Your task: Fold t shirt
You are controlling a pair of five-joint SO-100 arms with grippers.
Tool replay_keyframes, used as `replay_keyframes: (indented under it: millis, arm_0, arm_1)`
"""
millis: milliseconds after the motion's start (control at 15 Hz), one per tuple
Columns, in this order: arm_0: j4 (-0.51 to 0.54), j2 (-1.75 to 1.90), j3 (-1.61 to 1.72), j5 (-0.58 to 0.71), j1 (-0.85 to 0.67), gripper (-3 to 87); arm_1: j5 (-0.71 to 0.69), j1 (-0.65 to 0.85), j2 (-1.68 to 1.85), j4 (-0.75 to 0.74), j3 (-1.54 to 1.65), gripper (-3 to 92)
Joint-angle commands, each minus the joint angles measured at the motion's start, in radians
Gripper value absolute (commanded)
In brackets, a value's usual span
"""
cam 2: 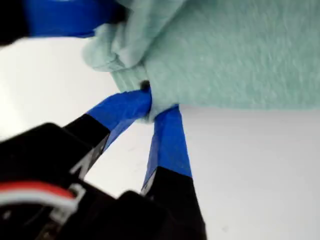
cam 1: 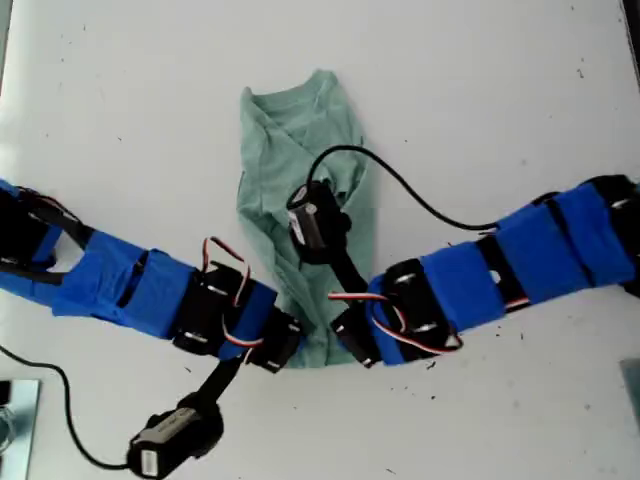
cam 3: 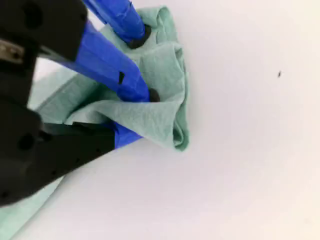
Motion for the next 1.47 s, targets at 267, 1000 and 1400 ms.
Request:
replay_keyframes:
  millis: [267, 1000, 1400]
  arm_0:
    - [-0.025, 0.270, -0.012, 0.049, 0.052, -0.2]
    - [0.173, 0.629, 0.224, 0.252, -0.522, 34.1]
    - [0.012, 1.243, 0.904, 0.314, -0.808, 29.1]
  arm_1:
    - [-0.067, 0.012, 0.262, 0.009, 0.041, 1.9]
    - [-0.273, 0.621, 0.512, -0.037, 0.255, 31.4]
    - [-0.252, 0.865, 1.457, -0.184, 1.065, 24.4]
